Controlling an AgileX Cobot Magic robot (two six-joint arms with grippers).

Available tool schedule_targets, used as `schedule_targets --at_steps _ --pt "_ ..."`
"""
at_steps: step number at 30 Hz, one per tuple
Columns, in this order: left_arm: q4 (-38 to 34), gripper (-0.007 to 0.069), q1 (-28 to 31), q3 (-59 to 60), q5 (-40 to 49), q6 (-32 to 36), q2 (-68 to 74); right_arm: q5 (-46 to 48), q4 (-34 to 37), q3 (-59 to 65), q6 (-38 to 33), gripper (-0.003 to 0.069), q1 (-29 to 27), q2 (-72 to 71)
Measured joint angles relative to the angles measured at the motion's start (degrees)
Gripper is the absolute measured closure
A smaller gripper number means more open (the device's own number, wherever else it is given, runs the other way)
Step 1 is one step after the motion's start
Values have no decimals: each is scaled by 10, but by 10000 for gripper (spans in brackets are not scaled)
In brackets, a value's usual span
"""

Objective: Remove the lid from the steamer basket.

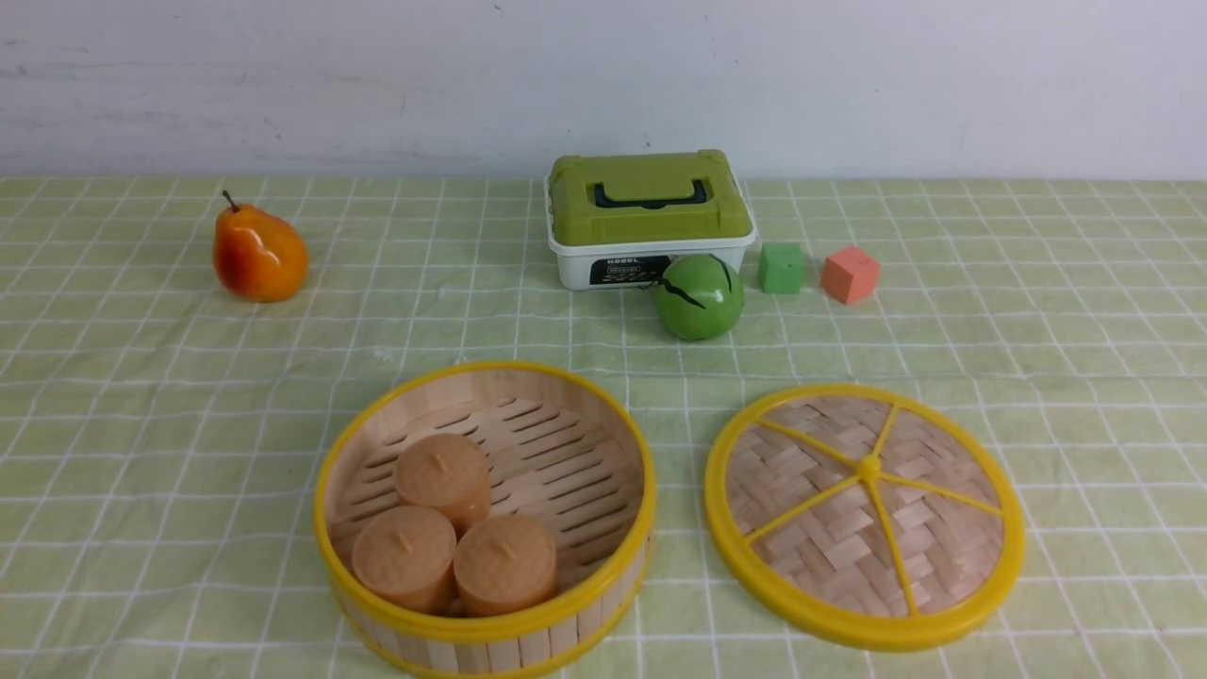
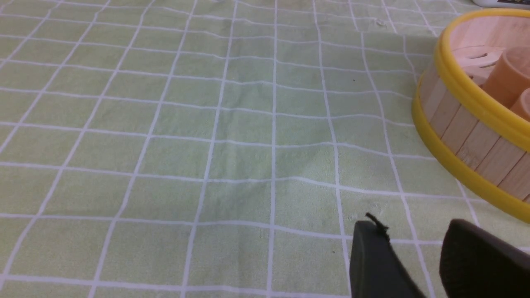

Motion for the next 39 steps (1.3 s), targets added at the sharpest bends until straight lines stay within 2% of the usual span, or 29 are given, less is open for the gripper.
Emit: schedule_targets --at_steps 39 --pt "0 386 0 0 0 0 0 0 0 0 0 545 0 0"
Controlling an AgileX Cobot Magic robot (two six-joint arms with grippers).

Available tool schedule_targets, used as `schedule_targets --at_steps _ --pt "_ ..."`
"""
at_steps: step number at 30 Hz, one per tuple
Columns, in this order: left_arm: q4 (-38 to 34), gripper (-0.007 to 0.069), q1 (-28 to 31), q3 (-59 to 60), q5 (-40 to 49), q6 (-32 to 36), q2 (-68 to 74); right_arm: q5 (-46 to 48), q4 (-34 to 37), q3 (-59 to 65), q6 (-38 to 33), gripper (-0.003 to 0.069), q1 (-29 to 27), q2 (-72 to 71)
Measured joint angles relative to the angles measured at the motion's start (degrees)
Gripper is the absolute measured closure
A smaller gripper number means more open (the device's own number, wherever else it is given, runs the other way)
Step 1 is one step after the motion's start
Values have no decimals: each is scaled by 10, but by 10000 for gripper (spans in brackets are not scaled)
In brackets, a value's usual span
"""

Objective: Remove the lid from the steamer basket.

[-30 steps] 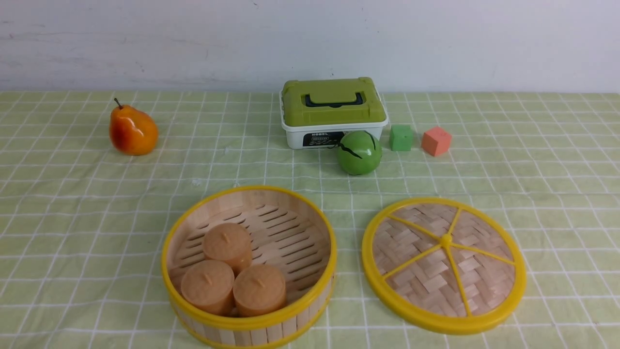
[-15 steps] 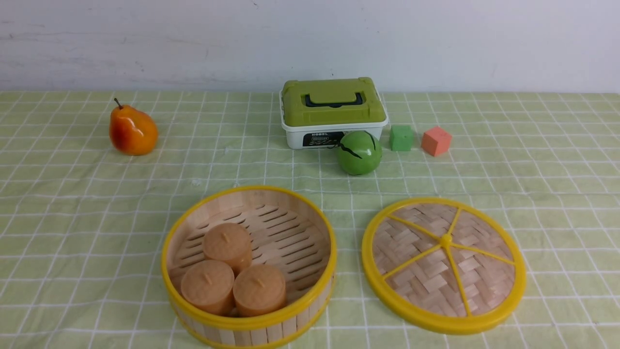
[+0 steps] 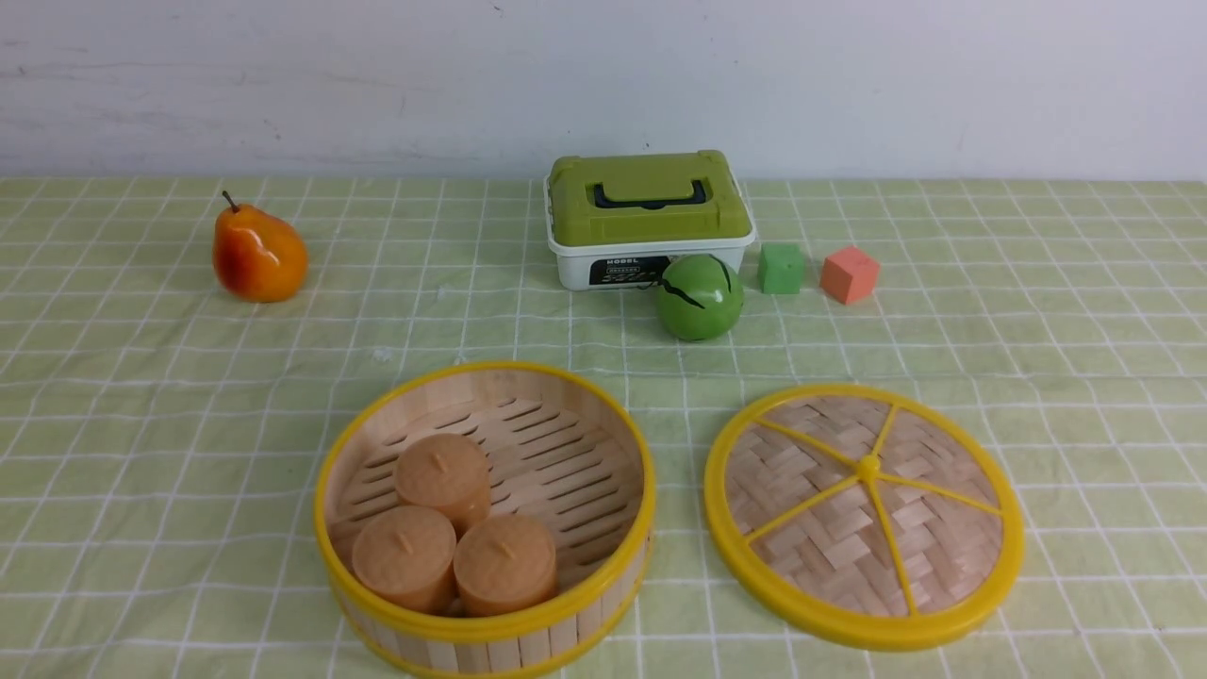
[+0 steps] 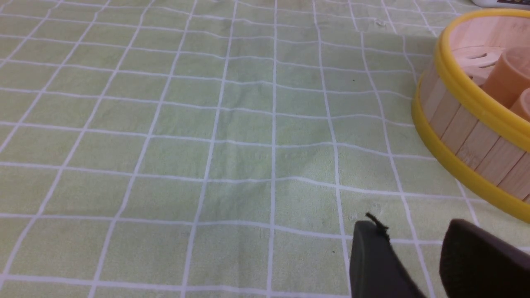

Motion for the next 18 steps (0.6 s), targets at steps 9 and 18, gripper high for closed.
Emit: schedule_targets --at_steps 9,18 --pt "0 386 0 0 0 0 0 0 0 0 0 530 0 0" --pt "0 386 0 0 0 0 0 0 0 0 0 522 0 0"
